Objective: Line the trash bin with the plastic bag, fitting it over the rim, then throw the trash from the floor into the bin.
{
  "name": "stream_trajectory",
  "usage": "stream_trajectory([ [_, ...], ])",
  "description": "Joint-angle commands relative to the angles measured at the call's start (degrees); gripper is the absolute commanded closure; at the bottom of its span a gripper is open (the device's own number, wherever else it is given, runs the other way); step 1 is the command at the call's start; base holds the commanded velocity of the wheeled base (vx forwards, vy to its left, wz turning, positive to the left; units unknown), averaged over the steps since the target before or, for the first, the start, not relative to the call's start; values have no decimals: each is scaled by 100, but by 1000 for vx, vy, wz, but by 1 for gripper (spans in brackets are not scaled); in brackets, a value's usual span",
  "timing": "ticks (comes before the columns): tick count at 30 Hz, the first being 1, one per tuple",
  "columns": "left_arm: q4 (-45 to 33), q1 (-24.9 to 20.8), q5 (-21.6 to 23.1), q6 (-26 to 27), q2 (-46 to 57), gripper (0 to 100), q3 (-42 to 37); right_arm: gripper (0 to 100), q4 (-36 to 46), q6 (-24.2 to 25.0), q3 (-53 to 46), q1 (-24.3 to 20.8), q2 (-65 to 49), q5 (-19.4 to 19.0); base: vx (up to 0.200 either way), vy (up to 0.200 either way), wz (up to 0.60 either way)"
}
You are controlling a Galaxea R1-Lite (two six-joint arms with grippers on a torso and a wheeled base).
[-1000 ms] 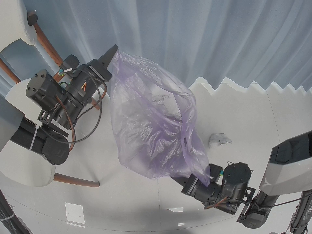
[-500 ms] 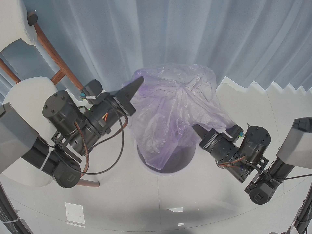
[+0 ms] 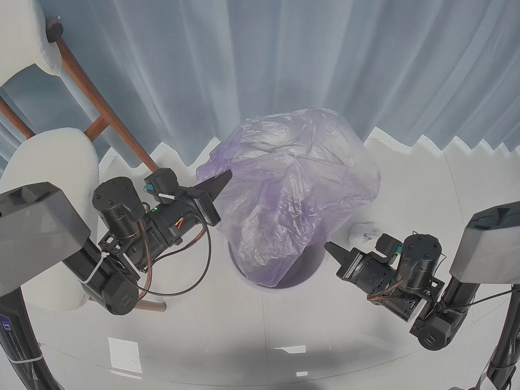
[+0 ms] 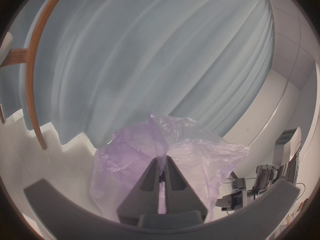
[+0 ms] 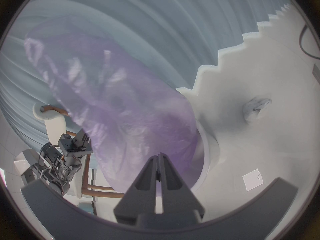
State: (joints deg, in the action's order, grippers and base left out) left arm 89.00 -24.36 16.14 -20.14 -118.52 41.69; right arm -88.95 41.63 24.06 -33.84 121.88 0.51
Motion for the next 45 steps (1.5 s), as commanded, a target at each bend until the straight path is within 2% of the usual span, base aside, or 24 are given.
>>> stream_trajectory([
  [1,12,80,-6,-8,-576,100,392,100,-96,-6,336,0,547,28,0,0,0],
  [4,12,80,-76,-69,-664,100,463,100,-96,205,274,-149,574,54,0,0,0],
  [8,3,-25,-85,-342,-277,100,252,100,-87,706,-95,-808,371,37,0,0,0],
  [10,3,-34,-85,-350,-260,100,234,100,-87,732,-104,-835,363,37,0,0,0],
  [11,3,-166,-76,-640,22,100,129,100,-96,1049,-7,-1230,354,28,0,0,0],
  [14,3,-280,-94,-834,171,100,111,100,-87,1102,380,-1362,424,28,0,0,0],
  [21,3,-605,-111,-843,250,100,-12,100,-87,1075,1364,-1705,1022,28,0,0,0],
  [25,3,-702,-102,-843,303,100,-126,100,-87,812,2006,-1670,1576,107,0,0,0],
  [27,3,-684,-102,-843,373,100,-117,100,-87,398,2410,-1415,1910,327,0,0,0],
  [28,3,-684,-102,-843,373,100,-117,100,-87,398,2410,-1415,1910,327,0,0,0],
  [29,3,-667,-102,-843,408,100,-109,100,-87,56,2691,-1125,2173,494,0,0,0],
  [31,3,-658,-102,-834,408,100,-100,100,-87,-94,2893,-835,2279,511,0,0,0],
  [36,3,-658,-102,-816,391,100,-100,100,-43,-120,3315,-307,2287,511,0,0,0],
  [38,3,-676,-102,-816,382,100,-109,100,1,-129,3403,-228,2358,511,0,0,0],
  [44,3,-702,-102,-799,373,100,-144,100,98,-120,3517,-281,2551,503,0,0,0],
  [45,3,-702,-102,-799,356,100,-144,100,71,-94,3509,-466,2569,494,0,0,0],
])
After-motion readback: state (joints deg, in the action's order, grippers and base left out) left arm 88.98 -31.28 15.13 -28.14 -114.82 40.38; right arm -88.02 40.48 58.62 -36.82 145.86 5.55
